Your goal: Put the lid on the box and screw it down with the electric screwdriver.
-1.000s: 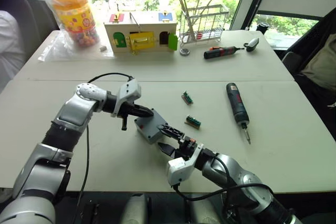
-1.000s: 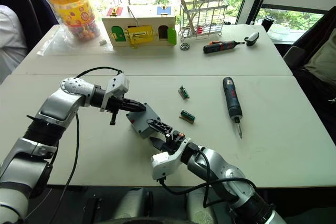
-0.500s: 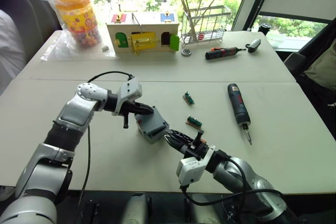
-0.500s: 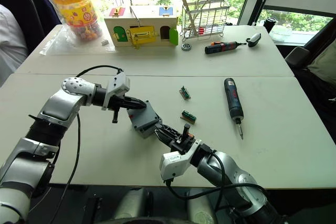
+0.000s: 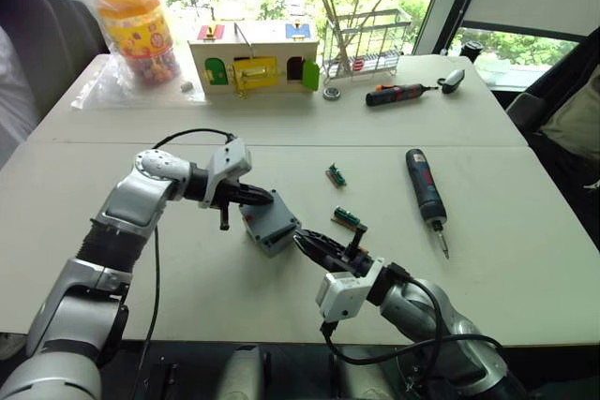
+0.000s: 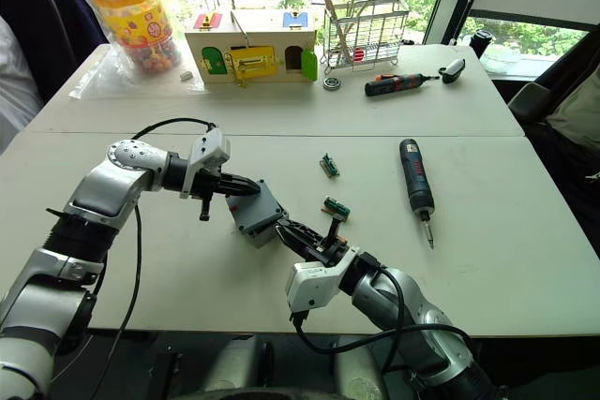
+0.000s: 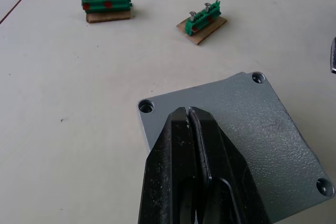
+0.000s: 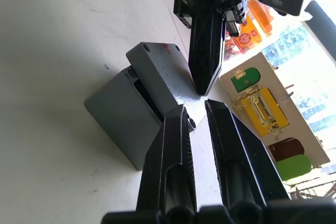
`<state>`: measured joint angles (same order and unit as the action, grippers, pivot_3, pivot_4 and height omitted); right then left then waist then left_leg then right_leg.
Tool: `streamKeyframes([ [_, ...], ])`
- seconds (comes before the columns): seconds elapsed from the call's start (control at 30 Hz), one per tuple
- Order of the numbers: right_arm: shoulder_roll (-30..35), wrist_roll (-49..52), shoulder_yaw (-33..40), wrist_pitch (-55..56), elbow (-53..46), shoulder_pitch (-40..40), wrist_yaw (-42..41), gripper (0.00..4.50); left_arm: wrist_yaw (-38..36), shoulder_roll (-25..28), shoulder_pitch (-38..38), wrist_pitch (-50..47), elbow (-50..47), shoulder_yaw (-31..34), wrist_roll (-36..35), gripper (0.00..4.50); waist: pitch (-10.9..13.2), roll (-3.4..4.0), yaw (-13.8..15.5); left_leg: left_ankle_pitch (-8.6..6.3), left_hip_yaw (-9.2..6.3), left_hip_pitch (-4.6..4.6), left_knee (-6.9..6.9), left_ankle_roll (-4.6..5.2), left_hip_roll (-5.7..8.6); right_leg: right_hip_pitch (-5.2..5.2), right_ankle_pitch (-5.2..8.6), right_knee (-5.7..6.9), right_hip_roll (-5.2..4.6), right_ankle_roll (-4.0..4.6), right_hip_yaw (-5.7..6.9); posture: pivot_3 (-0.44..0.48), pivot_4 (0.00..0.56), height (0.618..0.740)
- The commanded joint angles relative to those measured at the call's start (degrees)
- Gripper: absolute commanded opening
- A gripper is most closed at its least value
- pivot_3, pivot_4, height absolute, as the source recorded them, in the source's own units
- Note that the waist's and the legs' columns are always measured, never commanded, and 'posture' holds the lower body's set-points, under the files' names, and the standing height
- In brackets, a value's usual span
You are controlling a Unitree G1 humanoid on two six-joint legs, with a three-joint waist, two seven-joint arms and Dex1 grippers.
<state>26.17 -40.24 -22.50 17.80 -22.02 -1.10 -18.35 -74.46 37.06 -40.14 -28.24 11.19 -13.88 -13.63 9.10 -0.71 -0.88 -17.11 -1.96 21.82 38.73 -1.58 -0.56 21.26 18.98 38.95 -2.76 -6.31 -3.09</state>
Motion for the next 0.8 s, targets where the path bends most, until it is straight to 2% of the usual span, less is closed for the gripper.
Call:
streamKeyframes([
  [0.03,-0.3,0.1,0.3,0.7,0.0,0.7,0.5,0.55,-0.7,0.3,0.5,-2.7,-0.2,0.0,-0.8,0.0,0.0,0.0,0.0,0.0,0.0,0.01,-0.01,0.0,0.0,0.02,0.01,0.0,0.0,0.0,0.0,0.0,0.15,0.736],
  [0.2,-0.8,-0.5,-0.1,0.7,0.7,1.2,0.8,0.55,-0.8,0.2,-0.9,-5.4,-0.4,2.0,-2.9,0.0,0.0,0.0,-0.1,-0.01,0.0,0.05,-0.06,0.01,-0.02,0.08,0.03,0.0,0.0,0.03,0.0,0.0,0.15,0.736],
  [0.3,-1.3,0.6,0.0,0.0,0.7,1.0,0.5,0.55,0.1,-0.7,-3.9,-10.1,0.0,6.1,-7.2,0.0,0.1,-0.04,0.0,-0.01,-0.02,0.21,-0.06,0.01,-0.03,0.21,0.03,0.0,0.02,0.03,0.01,0.0,0.15,0.736],
  [0.37,-2.6,4.8,0.8,-2.9,0.2,0.5,-1.8,0.55,0.5,-0.4,-6.2,-12.1,2.1,8.8,-9.0,0.0,0.1,-0.06,0.0,0.0,-0.06,0.46,0.0,0.01,-0.04,0.41,0.03,0.01,0.02,0.03,0.06,0.0,0.15,0.736],
  [0.43,-4.9,12.5,2.5,-8.8,-1.8,-0.4,-5.6,0.55,1.7,0.3,-8.0,-12.1,5.4,10.6,-9.0,0.0,0.1,-0.06,0.0,0.0,-0.06,0.62,0.02,0.0,-0.04,0.59,0.03,0.04,0.02,0.03,0.06,0.0,0.15,0.736],
  [0.6,-8.0,26.3,6.2,-22.5,-10.0,-1.0,-12.8,0.55,2.2,2.8,-7.2,-7.0,11.1,9.4,-5.1,0.0,0.1,-0.01,-0.2,0.0,-0.06,0.61,-0.08,0.0,-0.11,0.65,0.03,0.04,0.01,0.04,0.05,0.0,0.15,0.736],
  [0.7,-7.3,35.1,6.3,-36.0,-16.3,-1.9,-18.7,0.55,1.2,3.3,-5.0,-7.3,10.5,8.6,-4.9,0.0,0.1,-0.02,-0.1,0.0,-0.07,0.62,-0.13,-0.01,-0.17,0.69,0.03,0.04,0.01,0.04,0.06,0.0,0.15,0.736],
  [0.8,-7.9,41.5,6.2,-48.0,-20.1,-1.0,-20.3,0.55,0.4,3.5,-2.7,-7.4,8.9,7.9,-4.8,0.0,0.1,-0.03,0.1,0.0,-0.07,0.64,-0.17,-0.01,-0.18,0.69,0.03,0.02,-0.05,0.04,0.06,0.0,0.15,0.736],
])
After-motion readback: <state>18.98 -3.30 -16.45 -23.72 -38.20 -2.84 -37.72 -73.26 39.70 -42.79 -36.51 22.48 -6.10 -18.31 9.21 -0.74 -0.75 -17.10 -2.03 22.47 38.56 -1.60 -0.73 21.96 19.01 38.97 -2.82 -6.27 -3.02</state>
